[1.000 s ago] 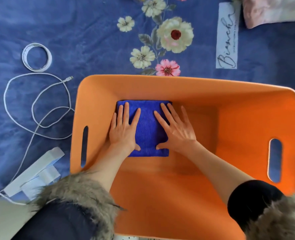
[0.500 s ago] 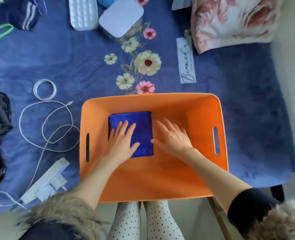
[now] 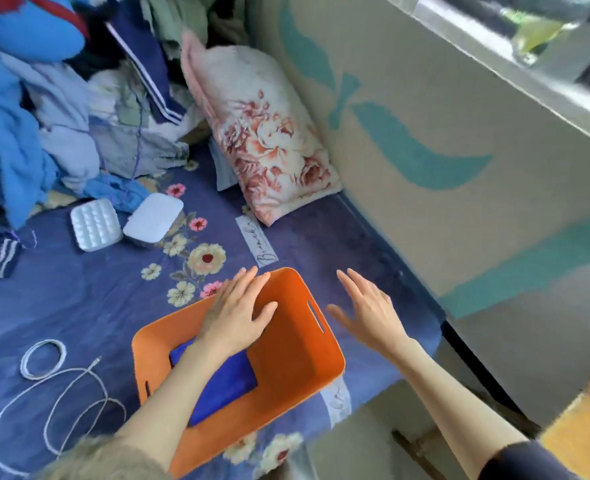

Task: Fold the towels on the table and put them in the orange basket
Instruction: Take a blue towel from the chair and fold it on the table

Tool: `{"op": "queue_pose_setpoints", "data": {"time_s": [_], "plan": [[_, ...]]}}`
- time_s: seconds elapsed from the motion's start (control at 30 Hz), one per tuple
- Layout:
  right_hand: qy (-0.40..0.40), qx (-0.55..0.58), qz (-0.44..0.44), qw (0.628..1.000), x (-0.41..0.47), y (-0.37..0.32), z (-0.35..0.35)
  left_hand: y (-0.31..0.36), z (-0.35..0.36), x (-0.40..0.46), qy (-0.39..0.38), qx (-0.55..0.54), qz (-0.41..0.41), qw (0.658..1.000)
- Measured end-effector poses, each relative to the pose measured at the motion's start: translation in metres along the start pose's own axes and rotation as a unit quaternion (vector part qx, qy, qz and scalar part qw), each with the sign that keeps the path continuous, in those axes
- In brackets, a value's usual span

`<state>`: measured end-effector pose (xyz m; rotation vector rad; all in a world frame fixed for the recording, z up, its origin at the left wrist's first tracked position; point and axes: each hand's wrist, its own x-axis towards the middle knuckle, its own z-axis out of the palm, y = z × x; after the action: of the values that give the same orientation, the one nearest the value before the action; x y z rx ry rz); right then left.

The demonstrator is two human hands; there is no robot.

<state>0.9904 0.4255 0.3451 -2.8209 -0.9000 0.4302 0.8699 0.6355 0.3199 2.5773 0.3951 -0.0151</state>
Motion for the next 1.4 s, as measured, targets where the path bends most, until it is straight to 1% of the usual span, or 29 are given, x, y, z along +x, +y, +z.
{"op": "queue_pose_setpoints", "data": {"time_s": [0.13,0.23,0.37,0.5,0.6,0.7,0.8,0.93,1.03,1.2,1.4], "plan": [[0.062,0.046,0.11,0.991,-0.055,0.01,-0.019,0.032,-0.008,0.005,-0.042,0.031,0.09,0.995],[0.098,0.055,0.176,0.978,-0.105,0.013,-0.022,0.061,-0.007,-0.001,-0.064,0.054,0.183,0.98],[0.138,0.07,0.271,0.95,-0.183,0.02,-0.023,0.112,0.004,-0.019,-0.108,0.063,0.297,0.947],[0.175,0.084,0.378,0.905,-0.271,0.024,-0.015,0.172,0.023,-0.048,-0.141,0.062,0.397,0.905],[0.188,0.086,0.458,0.865,-0.342,0.022,-0.004,0.216,0.042,-0.083,-0.159,0.073,0.485,0.857],[0.194,0.087,0.53,0.821,-0.417,0.008,0.009,0.256,0.061,-0.131,-0.189,0.069,0.548,0.812],[0.194,0.085,0.591,0.778,-0.493,-0.018,0.028,0.289,0.08,-0.192,-0.21,0.071,0.616,0.756],[0.212,0.097,0.67,0.705,-0.591,-0.068,0.059,0.319,0.096,-0.292,-0.241,0.044,0.688,0.683],[0.236,0.112,0.717,0.646,-0.658,-0.114,0.087,0.326,0.101,-0.369,-0.254,0.028,0.733,0.631],[0.235,0.124,0.777,0.57,-0.755,-0.196,0.136,0.316,0.118,-0.488,-0.284,0.026,0.786,0.548],[0.234,0.127,0.826,0.497,-0.848,-0.284,0.189,0.296,0.138,-0.613,-0.343,0.008,0.803,0.488]]}}
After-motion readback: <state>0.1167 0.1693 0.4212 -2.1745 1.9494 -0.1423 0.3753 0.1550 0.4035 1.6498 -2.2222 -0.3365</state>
